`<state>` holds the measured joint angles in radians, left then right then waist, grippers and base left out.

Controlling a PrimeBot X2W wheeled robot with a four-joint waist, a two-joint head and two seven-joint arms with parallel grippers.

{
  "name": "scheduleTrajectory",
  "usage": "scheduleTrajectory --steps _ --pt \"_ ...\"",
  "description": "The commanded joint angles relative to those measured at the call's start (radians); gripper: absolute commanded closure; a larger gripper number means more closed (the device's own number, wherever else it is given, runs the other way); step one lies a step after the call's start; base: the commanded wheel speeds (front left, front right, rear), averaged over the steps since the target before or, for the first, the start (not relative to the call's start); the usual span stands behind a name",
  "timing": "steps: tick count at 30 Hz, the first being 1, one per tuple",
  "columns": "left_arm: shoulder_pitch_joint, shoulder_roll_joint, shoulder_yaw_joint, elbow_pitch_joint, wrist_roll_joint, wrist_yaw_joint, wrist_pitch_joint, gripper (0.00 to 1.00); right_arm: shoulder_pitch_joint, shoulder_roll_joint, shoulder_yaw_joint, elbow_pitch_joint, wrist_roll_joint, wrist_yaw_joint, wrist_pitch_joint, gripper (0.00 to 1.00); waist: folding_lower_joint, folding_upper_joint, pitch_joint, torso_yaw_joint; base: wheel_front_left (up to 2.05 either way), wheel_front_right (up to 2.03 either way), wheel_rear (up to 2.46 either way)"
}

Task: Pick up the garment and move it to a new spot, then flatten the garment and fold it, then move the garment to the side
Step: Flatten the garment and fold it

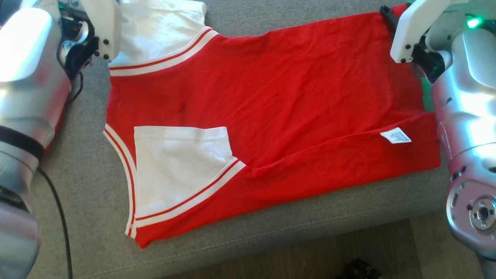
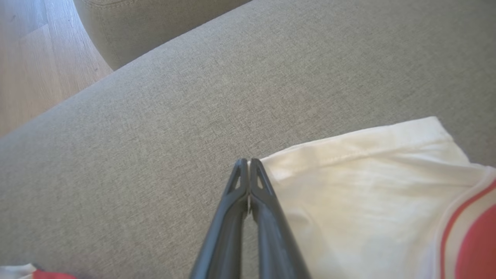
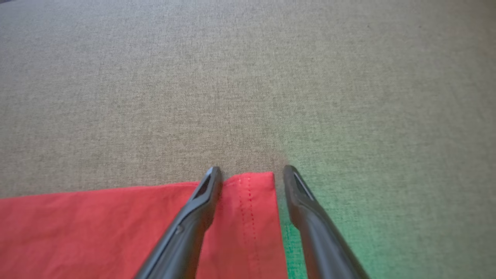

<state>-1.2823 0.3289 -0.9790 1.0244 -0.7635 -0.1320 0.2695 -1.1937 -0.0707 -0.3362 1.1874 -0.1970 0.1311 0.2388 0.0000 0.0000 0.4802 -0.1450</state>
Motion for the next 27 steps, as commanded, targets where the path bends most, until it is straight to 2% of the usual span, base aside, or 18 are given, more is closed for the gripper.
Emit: scheduleTrajectory --steps 1,3,4,6,7,8,13,17,21,27 --pt "-0.064 0.035 0.020 -0.012 -0.006 0.001 -0.010 1.00 -0.036 0.019 0.006 -0.020 -0.009 0.000 0.004 0.20 0.0000 0.0000 0.000 -0.002 0.00 0.00 0.00" --pt "-0.066 0.034 0.014 -0.010 -0.009 0.001 -0.012 1.00 -0.037 0.020 0.001 -0.019 -0.014 0.000 0.005 0.27 0.0000 0.0000 0.000 -0.002 0.00 0.00 0.00" --pt "-0.066 0.033 0.011 -0.009 -0.011 0.001 -0.013 1.00 -0.037 0.020 -0.001 -0.018 -0.017 0.000 0.007 0.41 0.0000 0.0000 -0.001 -0.003 0.00 0.00 0.00" --pt "-0.069 0.031 0.005 -0.008 -0.014 0.001 -0.013 1.00 -0.040 0.020 -0.006 -0.014 -0.017 0.000 0.009 0.60 0.0000 0.0000 0.001 -0.002 0.00 0.00 0.00" --pt "-0.070 0.031 0.002 -0.007 -0.015 0.001 -0.013 1.00 -0.042 0.020 -0.005 -0.010 -0.016 0.000 0.008 0.78 0.0000 0.0000 0.002 -0.002 0.00 0.00 0.00" --pt "-0.072 0.030 -0.001 -0.006 -0.017 0.001 -0.013 1.00 -0.045 0.020 -0.004 -0.005 -0.012 0.000 0.006 1.00 0.0000 0.0000 0.002 -0.001 0.00 0.00 0.00" --pt "-0.077 0.033 -0.015 -0.002 -0.018 0.001 -0.029 1.00 -0.056 0.020 -0.001 0.002 -0.008 0.000 -0.020 1.00 0.0000 0.0000 0.000 0.001 0.00 0.00 0.00" --pt "-0.097 0.036 -0.012 -0.001 -0.006 0.005 -0.104 1.00 -0.058 0.020 -0.025 -0.035 -0.020 0.000 -0.080 1.00 0.0000 0.0000 0.000 0.006 0.00 0.00 0.00" --pt "-0.117 0.028 -0.011 -0.002 0.010 0.008 -0.193 1.00 -0.051 0.020 -0.101 -0.082 -0.018 0.000 -0.153 1.00 0.0000 0.0000 -0.003 0.018 0.00 0.00 0.00" --pt "-0.130 0.014 -0.013 0.002 0.023 0.007 -0.288 1.00 -0.041 0.013 -0.157 -0.096 -0.023 0.000 -0.204 1.00 0.0000 0.0000 -0.020 0.040 0.00 0.00 0.00"
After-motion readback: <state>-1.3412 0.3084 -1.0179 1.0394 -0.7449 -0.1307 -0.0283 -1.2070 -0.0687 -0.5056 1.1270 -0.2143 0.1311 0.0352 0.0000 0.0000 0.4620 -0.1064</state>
